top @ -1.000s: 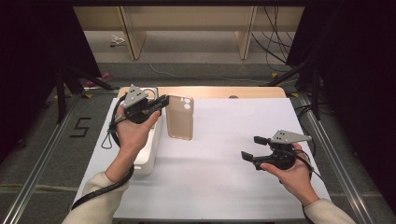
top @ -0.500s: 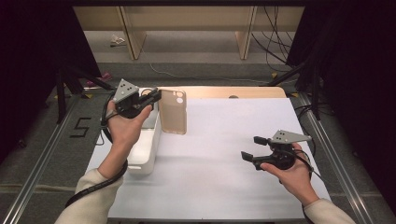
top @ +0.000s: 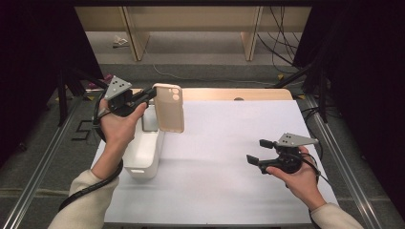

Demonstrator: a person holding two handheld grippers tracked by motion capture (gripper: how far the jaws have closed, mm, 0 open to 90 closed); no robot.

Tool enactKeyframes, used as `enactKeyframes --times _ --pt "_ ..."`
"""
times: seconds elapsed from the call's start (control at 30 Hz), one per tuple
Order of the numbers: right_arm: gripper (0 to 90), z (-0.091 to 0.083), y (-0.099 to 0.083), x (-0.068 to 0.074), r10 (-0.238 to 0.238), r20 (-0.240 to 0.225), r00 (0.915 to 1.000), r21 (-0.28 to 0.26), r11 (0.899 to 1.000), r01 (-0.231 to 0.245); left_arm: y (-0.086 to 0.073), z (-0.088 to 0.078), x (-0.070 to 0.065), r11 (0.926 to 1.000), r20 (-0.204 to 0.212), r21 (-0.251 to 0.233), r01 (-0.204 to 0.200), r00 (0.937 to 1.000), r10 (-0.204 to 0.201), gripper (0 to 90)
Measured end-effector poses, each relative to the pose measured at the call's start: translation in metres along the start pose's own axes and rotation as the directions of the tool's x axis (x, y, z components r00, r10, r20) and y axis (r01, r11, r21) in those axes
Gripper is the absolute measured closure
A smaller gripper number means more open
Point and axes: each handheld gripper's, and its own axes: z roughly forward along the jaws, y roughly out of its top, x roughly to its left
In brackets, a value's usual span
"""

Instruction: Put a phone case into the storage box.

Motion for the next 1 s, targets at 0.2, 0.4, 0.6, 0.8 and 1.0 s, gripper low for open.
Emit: enactKeyframes --times 0.2,0.4,0.6,0.8,1.0 --pt "18.3 0.000 0.000 0.000 0.002 0.001 1.0000 -0.002 1.000 -0.002 0.002 -0.002 0.003 1.0000 -0.007 -0.003 0.001 1.0000 -0.001 84.8" --pt "18.3 0.001 0.000 0.000 0.002 0.000 1.0000 0.000 1.000 -0.002 0.003 -0.004 0.007 1.0000 -0.016 -0.005 0.003 0.9999 -0.003 84.8" --pt "18.3 0.001 0.000 0.000 0.004 0.000 1.0000 -0.001 1.000 -0.004 0.004 -0.006 0.014 1.0000 -0.034 -0.002 0.002 0.9994 -0.002 84.8" --pt "18.3 0.001 -0.001 0.000 0.004 -0.001 1.0000 0.001 1.000 -0.004 0.006 -0.009 0.023 1.0000 -0.054 -0.005 0.005 0.9985 -0.005 84.8" --pt "18.3 0.001 -0.001 -0.001 0.005 0.000 1.0000 0.002 1.000 -0.005 0.009 -0.011 0.034 0.9999 -0.071 -0.013 -0.002 0.9975 0.001 84.8"
